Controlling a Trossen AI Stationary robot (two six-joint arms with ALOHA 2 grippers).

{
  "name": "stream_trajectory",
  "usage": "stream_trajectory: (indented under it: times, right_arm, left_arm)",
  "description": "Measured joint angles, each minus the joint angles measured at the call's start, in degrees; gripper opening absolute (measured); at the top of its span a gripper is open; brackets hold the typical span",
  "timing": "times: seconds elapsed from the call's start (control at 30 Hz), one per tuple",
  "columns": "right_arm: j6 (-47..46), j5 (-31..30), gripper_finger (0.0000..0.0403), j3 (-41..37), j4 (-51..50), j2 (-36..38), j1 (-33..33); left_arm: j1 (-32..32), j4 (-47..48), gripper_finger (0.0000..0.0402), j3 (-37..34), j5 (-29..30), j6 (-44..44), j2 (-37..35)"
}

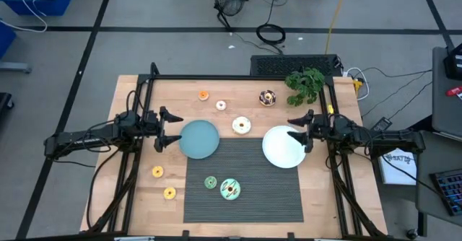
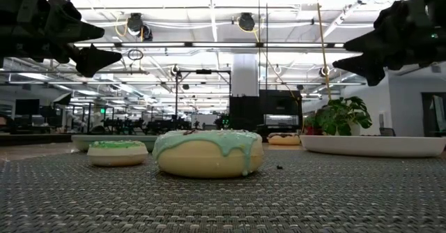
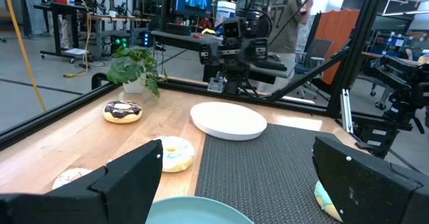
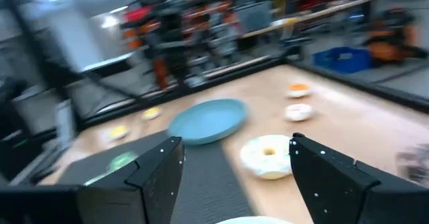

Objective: Pick & Place donuts
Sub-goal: Put the large black donut on the white plate

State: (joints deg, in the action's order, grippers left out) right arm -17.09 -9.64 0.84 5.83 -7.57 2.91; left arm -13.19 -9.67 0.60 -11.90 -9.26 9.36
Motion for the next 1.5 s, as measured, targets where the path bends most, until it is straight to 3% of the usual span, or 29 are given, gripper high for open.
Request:
stream_trajectory:
  times: [0.27, 0.47, 0.67, 1.1, 1.17, 1.23, 1.5]
  right_arm:
    - [2.82, -6.84, 0.0251, -0.02, 3.39, 0.0, 0.0]
    - [6.99, -7.29, 0.0251, -0.02, 3.36, -0.46, 0.0]
    - [11.05, -14.05, 0.0251, -0.02, 4.46, -1.7, 0.03]
    - [21.15, -17.08, 0.0251, 0.06, 24.72, -2.93, 0.18]
    - [23.41, -19.21, 0.0251, 2.13, 27.03, -5.2, 0.59]
    - [23.63, -21.27, 0.0251, 5.77, 20.0, -9.14, 1.17]
    - [22.55, -24.51, 0.0251, 25.83, 5.78, -36.3, 6.79]
  left_arm:
    - [-0.01, 0.0, 0.0379, 0.0, 0.0, 0.01, -0.02]
    - [0.0, 0.0, 0.0379, 0.0, 0.0, 0.0, -0.01]
    - [0.0, 0.0, 0.0379, 0.01, 0.0, 0.0, 0.0]
    - [-0.01, 0.0, 0.0379, 0.0, 0.0, 0.01, -0.02]
    - [-0.01, 0.0, 0.0379, 0.0, 0.01, 0.0, -0.02]
    - [0.0, 0.0, 0.0379, 0.0, 0.0, 0.01, -0.01]
    - [-0.02, 0.02, 0.0379, 0.01, 0.12, 0.01, 0.0]
